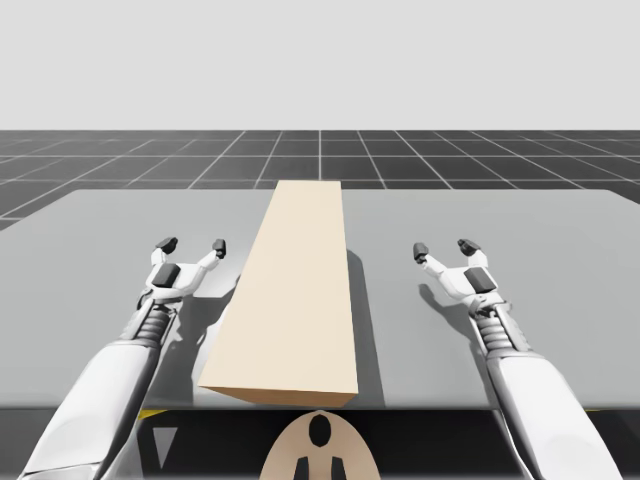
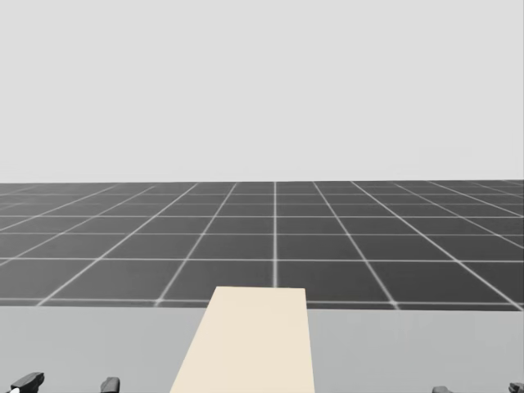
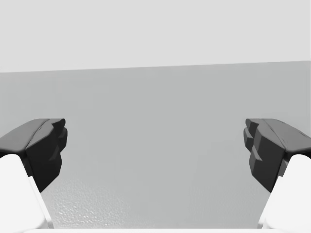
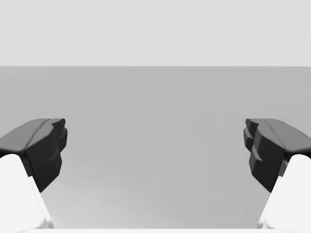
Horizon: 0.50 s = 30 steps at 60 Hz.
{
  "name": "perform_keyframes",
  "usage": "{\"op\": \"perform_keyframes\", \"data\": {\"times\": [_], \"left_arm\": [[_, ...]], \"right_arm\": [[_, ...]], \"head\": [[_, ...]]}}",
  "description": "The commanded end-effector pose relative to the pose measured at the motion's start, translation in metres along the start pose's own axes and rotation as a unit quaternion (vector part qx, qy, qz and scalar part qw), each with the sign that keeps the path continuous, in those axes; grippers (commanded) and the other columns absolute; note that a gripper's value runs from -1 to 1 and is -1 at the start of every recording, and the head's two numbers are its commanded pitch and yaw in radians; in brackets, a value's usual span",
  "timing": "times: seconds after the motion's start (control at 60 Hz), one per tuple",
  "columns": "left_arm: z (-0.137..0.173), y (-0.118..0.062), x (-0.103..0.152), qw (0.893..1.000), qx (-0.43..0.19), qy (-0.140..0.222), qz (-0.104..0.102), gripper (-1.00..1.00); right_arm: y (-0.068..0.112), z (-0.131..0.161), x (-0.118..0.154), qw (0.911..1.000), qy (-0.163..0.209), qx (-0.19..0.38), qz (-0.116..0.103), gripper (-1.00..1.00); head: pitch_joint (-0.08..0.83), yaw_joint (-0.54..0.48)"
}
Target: Retrieve the object from inside the box.
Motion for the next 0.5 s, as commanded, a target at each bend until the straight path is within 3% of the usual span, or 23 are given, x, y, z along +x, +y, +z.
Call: {"op": "perform_keyframes", "data": {"times": [0.017,0.117,0.183,0.267,0.45,0.5], "left_arm": [[0.000,0.000,0.000,1.000,0.000,0.001,-0.001,-1.00],[-0.001,0.000,-0.001,1.000,-0.005,0.011,0.003,-1.00],[-0.002,-0.001,-0.005,0.998,-0.026,0.049,0.012,-1.00],[-0.003,-0.004,-0.009,0.996,-0.046,0.077,0.006,-1.00],[0.005,-0.020,-0.010,0.988,-0.133,0.083,-0.011,-1.00],[0.010,-0.026,-0.010,0.983,-0.166,0.072,-0.025,-1.00]], "right_arm": [[0.001,0.002,-0.001,1.0000,0.002,-0.003,0.003,-1.00],[0.001,0.001,-0.001,0.9999,0.003,0.012,0.007,-1.00],[0.002,0.000,-0.004,0.9995,0.013,0.027,0.009,-1.00],[0.007,-0.001,-0.010,0.9975,0.034,0.061,0.004,-1.00],[0.025,0.002,-0.016,0.9890,0.041,0.138,0.034,-1.00],[0.031,0.004,-0.017,0.9851,0.038,0.163,0.039,-1.00]], "head": [[0.015,0.03],[0.014,0.03],[0.014,0.03],[0.014,0.03],[0.013,0.03],[0.013,0.03]]}}
